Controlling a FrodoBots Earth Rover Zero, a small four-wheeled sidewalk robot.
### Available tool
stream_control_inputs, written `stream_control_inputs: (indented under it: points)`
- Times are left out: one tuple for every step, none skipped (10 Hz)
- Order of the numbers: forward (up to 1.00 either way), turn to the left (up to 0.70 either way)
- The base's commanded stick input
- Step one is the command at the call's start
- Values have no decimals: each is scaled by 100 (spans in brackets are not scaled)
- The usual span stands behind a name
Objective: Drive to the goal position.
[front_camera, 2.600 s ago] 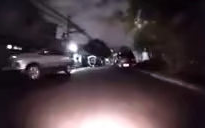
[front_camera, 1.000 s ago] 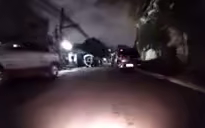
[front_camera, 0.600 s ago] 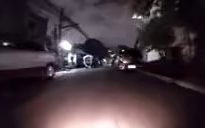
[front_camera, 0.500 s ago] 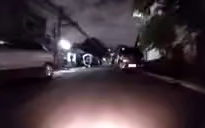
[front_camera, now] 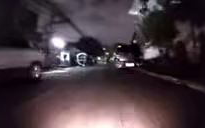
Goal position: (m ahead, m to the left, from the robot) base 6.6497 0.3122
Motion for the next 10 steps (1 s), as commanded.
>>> stream_control_inputs:
  points:
    - [100, 0]
    - [100, 0]
    - [100, 0]
    - [100, 0]
    - [100, 0]
    - [100, 0]
    - [100, 0]
    - [100, 11]
    - [100, 27]
    - [100, 27]
